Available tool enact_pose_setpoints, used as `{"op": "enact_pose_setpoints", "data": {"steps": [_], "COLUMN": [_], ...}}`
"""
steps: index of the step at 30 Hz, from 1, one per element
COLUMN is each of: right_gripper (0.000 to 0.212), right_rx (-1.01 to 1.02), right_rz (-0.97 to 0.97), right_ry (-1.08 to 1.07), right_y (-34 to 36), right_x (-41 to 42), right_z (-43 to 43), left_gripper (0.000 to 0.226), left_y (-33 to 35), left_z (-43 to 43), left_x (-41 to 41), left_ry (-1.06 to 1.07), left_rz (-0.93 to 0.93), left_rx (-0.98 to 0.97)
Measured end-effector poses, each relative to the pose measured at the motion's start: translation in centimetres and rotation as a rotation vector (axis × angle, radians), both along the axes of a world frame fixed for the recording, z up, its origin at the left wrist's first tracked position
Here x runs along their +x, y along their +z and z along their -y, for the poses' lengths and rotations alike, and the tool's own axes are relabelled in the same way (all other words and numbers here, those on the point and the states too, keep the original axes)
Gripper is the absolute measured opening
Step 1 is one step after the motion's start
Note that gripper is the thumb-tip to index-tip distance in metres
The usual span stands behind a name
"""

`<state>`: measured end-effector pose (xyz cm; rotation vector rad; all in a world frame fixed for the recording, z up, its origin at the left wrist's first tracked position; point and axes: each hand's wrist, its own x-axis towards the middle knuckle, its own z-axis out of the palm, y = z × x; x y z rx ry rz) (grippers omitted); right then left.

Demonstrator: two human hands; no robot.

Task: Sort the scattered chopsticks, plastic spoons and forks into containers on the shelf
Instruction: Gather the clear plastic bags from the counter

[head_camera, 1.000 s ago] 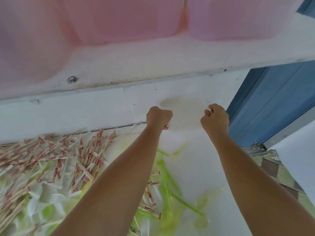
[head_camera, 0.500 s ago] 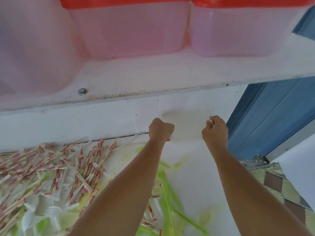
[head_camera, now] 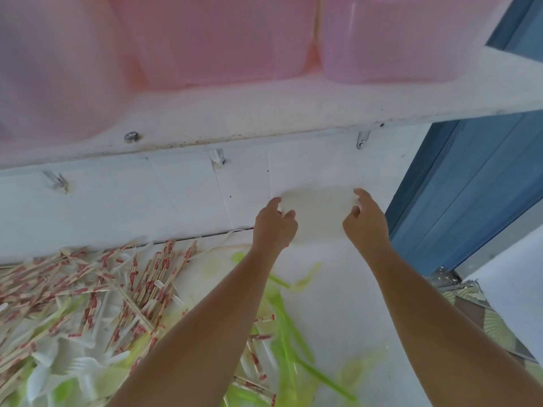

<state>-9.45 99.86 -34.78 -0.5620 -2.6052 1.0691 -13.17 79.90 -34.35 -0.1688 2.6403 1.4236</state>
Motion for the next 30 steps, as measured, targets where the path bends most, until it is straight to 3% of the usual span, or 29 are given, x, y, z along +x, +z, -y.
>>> {"op": "enact_pose_setpoints", "data": {"steps": [2,7,16,19,23,27,30], "right_gripper": [0.063,0.062,0.067,0.069,0.059,0.057,0.054], "right_rx": [0.167,0.413,0.424,0.399,0.386,0.369,0.331], "right_rz": [0.064,0.195,0.316,0.455,0.324,0.385,0.391], "right_ry": [0.062,0.082,0.105,0.128,0.083,0.307,0.445], "right_y": [-0.1,-0.2,1.1,3.2,7.0,10.4,15.5], "right_x": [0.0,-0.4,-0.6,-0.2,2.4,8.2,12.1], "right_z": [0.3,-0.1,0.6,1.0,3.3,7.5,11.0], "left_gripper": [0.055,0.052,0.054,0.059,0.078,0.062,0.051], "left_y": [-0.9,-2.2,-1.0,1.1,5.6,9.6,13.1], "left_z": [-0.3,-0.5,-0.2,0.7,3.2,8.3,13.7], "left_x": [0.8,0.7,0.3,0.0,2.1,9.3,16.2], "left_ry": [-0.039,-0.033,-0.098,-0.158,-0.135,-0.279,-0.418], "left_rz": [-0.080,-0.070,-0.063,0.075,0.034,-0.105,-0.107], "left_rx": [-0.100,-0.106,-0.283,-0.281,-0.257,-0.266,-0.272]}}
